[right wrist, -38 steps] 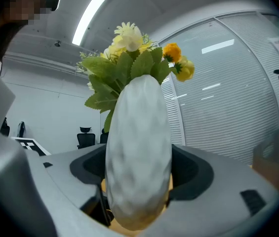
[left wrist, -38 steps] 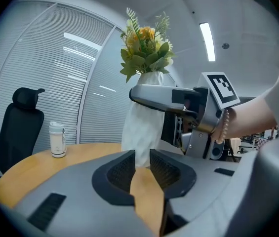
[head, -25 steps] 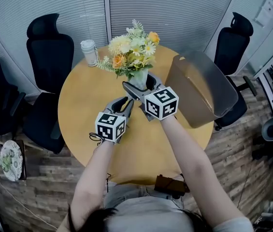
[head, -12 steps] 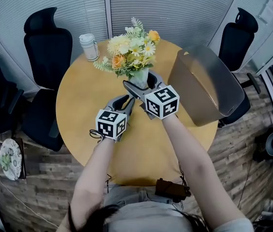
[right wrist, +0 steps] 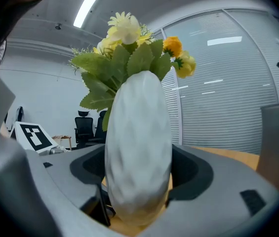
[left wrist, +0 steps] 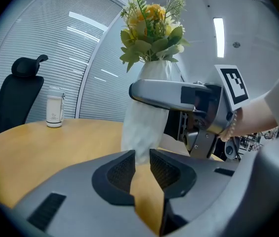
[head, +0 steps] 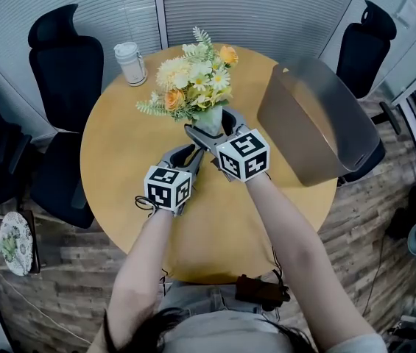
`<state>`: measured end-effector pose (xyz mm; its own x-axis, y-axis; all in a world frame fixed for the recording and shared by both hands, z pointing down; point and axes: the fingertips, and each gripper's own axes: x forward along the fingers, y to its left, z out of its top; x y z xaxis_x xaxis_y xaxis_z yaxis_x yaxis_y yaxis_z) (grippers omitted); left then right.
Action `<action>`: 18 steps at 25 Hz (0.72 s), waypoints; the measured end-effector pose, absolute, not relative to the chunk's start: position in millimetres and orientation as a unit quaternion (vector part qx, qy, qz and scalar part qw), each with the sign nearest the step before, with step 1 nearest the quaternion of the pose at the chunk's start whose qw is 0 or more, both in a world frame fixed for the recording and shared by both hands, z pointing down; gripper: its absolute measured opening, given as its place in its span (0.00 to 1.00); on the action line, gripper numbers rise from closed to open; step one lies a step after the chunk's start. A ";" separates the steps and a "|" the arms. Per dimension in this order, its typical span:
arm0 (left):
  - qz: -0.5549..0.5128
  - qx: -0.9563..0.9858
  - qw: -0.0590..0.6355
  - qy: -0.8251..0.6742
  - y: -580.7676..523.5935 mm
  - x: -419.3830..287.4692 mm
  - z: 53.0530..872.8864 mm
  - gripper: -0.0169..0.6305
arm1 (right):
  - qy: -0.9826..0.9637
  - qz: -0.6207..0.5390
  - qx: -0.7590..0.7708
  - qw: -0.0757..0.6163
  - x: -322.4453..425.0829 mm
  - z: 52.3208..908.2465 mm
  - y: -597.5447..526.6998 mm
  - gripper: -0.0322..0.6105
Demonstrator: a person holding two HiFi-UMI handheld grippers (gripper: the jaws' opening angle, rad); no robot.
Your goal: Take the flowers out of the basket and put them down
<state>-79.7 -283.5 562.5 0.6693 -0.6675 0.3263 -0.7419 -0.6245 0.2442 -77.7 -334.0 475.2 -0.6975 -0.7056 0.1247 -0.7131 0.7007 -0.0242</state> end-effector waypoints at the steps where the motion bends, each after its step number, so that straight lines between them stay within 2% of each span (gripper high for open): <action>1: 0.106 0.895 0.183 -0.393 -283.9 -79.4 565.6 0.18 | -0.920 0.036 0.386 0.055 -77.4 478.4 -334.4 0.63; 18: 0.122 0.891 0.183 -0.397 -287.1 -83.9 602.7 0.17 | -0.917 0.058 0.391 0.054 -79.5 517.7 -342.0 0.63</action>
<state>-83.9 -287.1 602.7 0.6557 -0.6626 0.3620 -0.7516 -0.6183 0.2297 -79.5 -342.0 517.7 -0.6887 -0.7106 0.1442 -0.7231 0.6876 -0.0653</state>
